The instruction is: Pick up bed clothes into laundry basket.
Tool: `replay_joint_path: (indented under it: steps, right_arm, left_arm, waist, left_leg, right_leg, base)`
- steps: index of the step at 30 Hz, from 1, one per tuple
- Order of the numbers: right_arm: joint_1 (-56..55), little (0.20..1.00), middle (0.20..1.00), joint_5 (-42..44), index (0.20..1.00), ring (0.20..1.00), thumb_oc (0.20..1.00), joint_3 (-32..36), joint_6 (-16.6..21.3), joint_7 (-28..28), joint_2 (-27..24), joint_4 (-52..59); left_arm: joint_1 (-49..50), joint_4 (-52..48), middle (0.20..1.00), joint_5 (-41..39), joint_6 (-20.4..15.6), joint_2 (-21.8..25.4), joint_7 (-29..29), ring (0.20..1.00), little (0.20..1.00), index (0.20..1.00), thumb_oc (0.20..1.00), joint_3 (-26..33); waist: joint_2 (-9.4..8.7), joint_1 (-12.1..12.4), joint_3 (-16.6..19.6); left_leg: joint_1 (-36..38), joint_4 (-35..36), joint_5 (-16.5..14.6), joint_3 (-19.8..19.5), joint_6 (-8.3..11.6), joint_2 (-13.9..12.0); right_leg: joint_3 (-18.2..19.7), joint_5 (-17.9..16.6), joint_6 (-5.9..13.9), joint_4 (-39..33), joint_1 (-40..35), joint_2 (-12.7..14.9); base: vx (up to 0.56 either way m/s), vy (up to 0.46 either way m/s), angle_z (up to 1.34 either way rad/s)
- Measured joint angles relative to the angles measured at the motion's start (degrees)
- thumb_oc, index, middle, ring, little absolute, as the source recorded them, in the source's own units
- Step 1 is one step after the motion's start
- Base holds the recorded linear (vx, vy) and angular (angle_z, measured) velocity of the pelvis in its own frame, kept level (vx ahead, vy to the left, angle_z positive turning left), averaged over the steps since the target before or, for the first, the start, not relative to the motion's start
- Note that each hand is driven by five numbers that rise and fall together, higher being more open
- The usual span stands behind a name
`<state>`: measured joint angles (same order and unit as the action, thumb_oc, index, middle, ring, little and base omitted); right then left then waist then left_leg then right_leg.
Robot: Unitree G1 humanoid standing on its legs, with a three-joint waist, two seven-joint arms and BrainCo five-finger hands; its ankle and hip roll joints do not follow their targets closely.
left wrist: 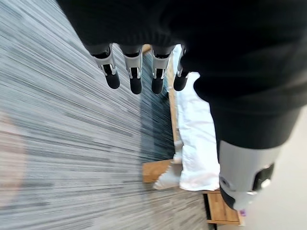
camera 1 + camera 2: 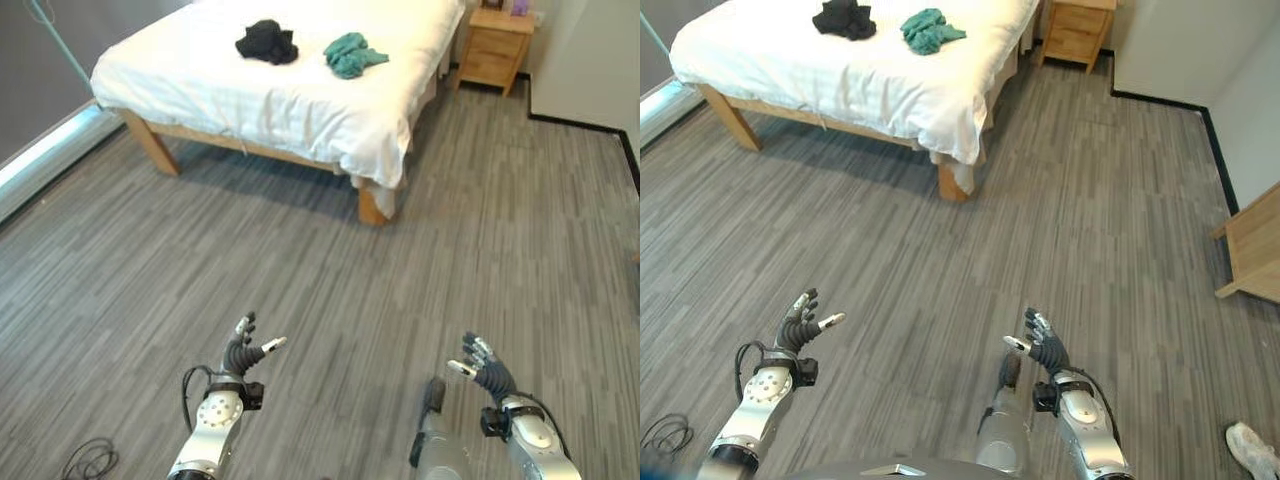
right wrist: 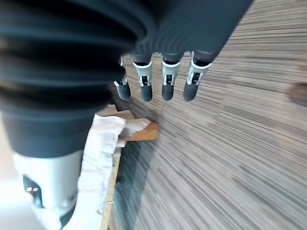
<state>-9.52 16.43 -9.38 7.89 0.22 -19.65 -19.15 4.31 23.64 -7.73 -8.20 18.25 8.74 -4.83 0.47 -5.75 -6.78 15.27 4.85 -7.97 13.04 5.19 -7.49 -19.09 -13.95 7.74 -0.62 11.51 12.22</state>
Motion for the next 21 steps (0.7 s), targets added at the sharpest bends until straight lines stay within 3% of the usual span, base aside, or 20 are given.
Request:
replay_joint_path:
  steps: [1, 2, 4, 6, 7, 8, 9, 11, 12, 13, 14, 16, 17, 18, 19, 20, 21]
  right_arm:
    - [4.39, 1.000, 1.000, 1.61, 1.000, 1.000, 1.000, -0.18, -0.24, 0.07, 0.22, -2.96]
    - [5.01, 1.000, 1.000, 2.07, 1.000, 1.000, 1.000, 0.24, 0.01, 0.14, 0.17, -2.83]
    - [6.79, 1.000, 1.000, 3.10, 1.000, 1.000, 1.000, 0.62, 0.55, 0.08, -0.13, -1.94]
    - [6.58, 1.000, 1.000, 3.98, 1.000, 1.000, 1.000, 1.67, 1.68, 0.02, -0.91, -0.52]
    - [6.24, 1.000, 1.000, 3.99, 1.000, 1.000, 1.000, 2.31, 1.48, -0.60, -1.33, 0.39]
    - [6.15, 1.000, 1.000, 3.95, 1.000, 1.000, 1.000, 2.40, 1.48, -0.74, -1.38, 0.26]
    - [5.74, 1.000, 1.000, 3.96, 1.000, 1.000, 1.000, 2.89, 1.56, -1.00, -1.57, 0.33]
    - [5.72, 1.000, 1.000, 4.03, 1.000, 1.000, 1.000, 3.13, 1.53, -1.16, -1.85, 0.23]
    - [4.62, 1.000, 1.000, 4.58, 1.000, 1.000, 1.000, 3.28, 2.34, -0.95, -1.60, 0.63]
    - [4.14, 1.000, 1.000, 4.85, 1.000, 1.000, 1.000, 3.64, 2.46, -0.93, -2.57, 0.00]
    - [3.72, 1.000, 1.000, 4.87, 1.000, 1.000, 1.000, 3.60, 2.31, -1.10, -2.18, -1.20]
    - [3.45, 1.000, 1.000, 4.86, 1.000, 1.000, 1.000, 2.49, 2.19, -1.02, -2.23, -2.91]
    - [3.27, 1.000, 1.000, 4.85, 1.000, 1.000, 1.000, 2.17, 2.18, -0.92, -2.22, -3.62]
    - [2.86, 1.000, 1.000, 4.84, 1.000, 1.000, 1.000, 2.13, 2.18, -0.86, -2.49, -3.65]
    - [1.78, 1.000, 1.000, 4.85, 1.000, 1.000, 1.000, 2.16, 2.15, -0.87, -2.70, -3.57]
    - [1.10, 1.000, 1.000, 4.86, 1.000, 1.000, 1.000, 2.05, 1.98, -0.92, -1.74, -3.48]
    - [1.21, 1.000, 1.000, 4.82, 1.000, 1.000, 1.000, 2.07, 1.70, -0.53, -0.42, -2.67]
  left_arm:
    - [-1.74, -0.26, 1.000, -1.10, -0.01, -0.07, -0.01, 1.000, 1.000, 1.000, 1.000, -0.46]
    - [-2.24, -0.45, 1.000, -1.17, -0.13, -0.17, -0.05, 1.000, 1.000, 1.000, 1.000, -0.64]
    - [-1.29, -0.41, 1.000, -1.20, -0.11, -0.06, -0.21, 1.000, 1.000, 1.000, 1.000, -0.85]
    - [-1.67, -2.11, 1.000, -1.16, 0.05, 0.14, -0.39, 1.000, 1.000, 1.000, 1.000, -0.99]
    - [-2.09, -6.78, 1.000, -1.15, -0.44, 0.78, -0.42, 1.000, 1.000, 1.000, 1.000, -0.94]
    - [-1.95, -8.27, 1.000, -1.14, -0.49, 1.10, -0.46, 1.000, 1.000, 1.000, 1.000, -0.88]
    - [-1.62, -9.26, 1.000, -1.15, -0.59, 1.00, -0.49, 1.000, 1.000, 1.000, 1.000, -0.92]
    - [-0.46, -9.56, 1.000, -1.17, -0.58, 1.09, -0.75, 1.000, 1.000, 1.000, 1.000, -1.03]
    - [0.43, -9.78, 1.000, -1.85, -0.96, 1.51, -1.36, 1.000, 1.000, 1.000, 1.000, -1.11]
    - [-0.04, -9.79, 1.000, -3.38, -1.50, 0.70, -1.69, 1.000, 1.000, 1.000, 1.000, -1.33]
    - [0.33, -10.06, 1.000, -3.35, -1.54, 0.57, -2.10, 1.000, 1.000, 1.000, 1.000, -1.38]
    - [0.32, -11.23, 1.000, -3.34, -1.63, 0.20, -2.35, 1.000, 1.000, 1.000, 1.000, -1.36]
    - [0.48, -12.97, 1.000, -3.34, -1.63, 0.24, -2.54, 1.000, 1.000, 1.000, 1.000, -0.98]
    - [0.72, -15.35, 1.000, -3.34, -2.07, 0.03, -2.69, 1.000, 1.000, 1.000, 1.000, 0.70]
    - [1.76, -16.34, 1.000, -3.35, -2.61, 0.26, -2.68, 1.000, 1.000, 1.000, 1.000, 1.44]
    - [1.49, -16.62, 1.000, -3.35, -2.61, 1.25, -2.71, 1.000, 1.000, 1.000, 1.000, 1.91]
    - [2.15, -18.37, 1.000, -3.36, -2.68, 1.78, -2.84, 1.000, 1.000, 1.000, 1.000, 3.81]
  waist:
    - [-0.66, 0.49, -0.42]
    - [-1.66, 1.37, 0.09]
    - [-1.40, 2.43, 0.99]
    - [-1.17, 2.66, 1.46]
    - [-4.07, 5.00, -0.73]
    - [-5.65, 5.77, -1.44]
    - [-6.46, 6.27, -1.72]
    - [-5.57, 6.87, -1.99]
    - [-5.97, 8.28, -1.66]
    - [-3.90, 7.97, -2.51]
    - [-2.83, 8.49, -2.51]
    - [-2.33, 8.69, -2.51]
    - [-2.30, 9.43, -2.47]
    - [-1.64, 10.04, -2.16]
    - [-0.24, 10.22, -1.05]
    - [-2.57, 10.06, -0.84]
    - [-5.50, 10.20, -0.51]
  left_leg:
    - [-8.06, -18.33, -0.61, -2.33, 2.18, -4.34]
    - [-12.75, -28.23, 1.78, -3.41, 3.12, -6.29]
    - [-14.74, -37.26, 8.22, -6.23, 2.88, -9.21]
    - [-20.56, -45.55, 22.15, -7.55, 2.87, -12.75]
    - [-28.97, -57.28, 18.70, -6.32, 2.73, -12.58]
    - [-31.47, -56.25, 14.39, -3.81, 1.77, -10.95]
    - [-33.12, -51.52, 12.25, 0.30, 1.93, -10.10]
    - [-36.34, -45.67, 12.38, 4.43, 1.48, -9.07]
    - [-39.55, -38.75, 11.78, 6.44, 2.26, -7.06]
    - [-39.72, -29.55, 12.23, 6.38, 1.83, -5.90]
    - [-40.71, -21.43, 12.41, 5.67, 1.41, -3.32]
    - [-39.80, -8.50, 12.73, 5.19, 0.97, 1.67]
    - [-38.64, -3.46, 12.73, 8.04, 0.99, 2.84]
    - [-36.84, -2.93, 11.76, 11.67, 0.21, 2.80]
    - [-34.44, -2.38, 11.83, 11.42, -5.71, 2.04]
    - [-33.70, -3.90, 14.07, 12.35, -7.86, 3.05]
    - [-33.05, -6.50, 14.14, 16.45, -7.81, 3.04]
  right_leg:
    - [-0.98, 6.43, -4.26, 5.70, 0.09, -2.25]
    - [-1.24, 7.78, -5.18, 6.91, -0.22, -2.72]
    - [-1.25, 10.40, -7.56, 7.62, -2.91, -5.50]
    - [-2.16, 13.64, -10.56, 7.31, -5.90, -8.78]
    - [-0.96, 14.93, -12.48, 5.02, -9.65, -9.45]
    - [-0.37, 14.99, -12.37, 2.69, -12.12, -9.40]
    - [-0.71, 14.54, -11.91, 0.74, -14.29, -9.61]
    - [-0.54, 14.66, -11.72, -0.44, -17.23, -10.95]
    - [-1.57, 17.62, -7.92, -3.58, -20.32, -11.81]
    - [-2.10, 17.46, -8.73, -4.74, -22.86, -13.57]
    - [-1.69, 19.38, -8.15, -4.96, -24.27, -14.21]
    - [-0.68, 21.77, -5.39, -4.94, -26.42, -14.06]
    - [-0.17, 23.31, -3.09, -4.95, -28.10, -13.91]
    - [1.29, 24.99, -2.59, -4.37, -30.77, -14.39]
    - [2.25, 25.44, -2.09, -3.10, -33.17, -15.30]
    - [2.23, 25.19, -1.67, -2.79, -34.72, -13.96]
    - [2.29, 24.91, -2.12, -0.64, -34.32, -11.73]
  base:
    - [0.39, -0.392, 0.25]
    - [0.29, -0.384, 0.07]
    - [0.35, -0.439, -0.31]
    - [0.43, -0.324, -0.09]
    - [0.39, -0.172, -0.10]
    - [0.38, -0.118, -0.29]
    - [0.25, -0.021, -0.30]
    - [0.55, 0.023, -0.52]
    - [0.58, 0.086, -0.55]
    - [0.48, 0.106, -0.56]
    - [0.53, 0.126, -0.33]
    - [0.60, 0.149, -0.33]
    - [0.51, 0.126, -0.44]
    - [0.54, 0.130, -0.47]
    - [0.84, 0.255, -0.21]
    - [0.66, 0.220, -0.09]
    - [0.47, 0.229, -0.11]
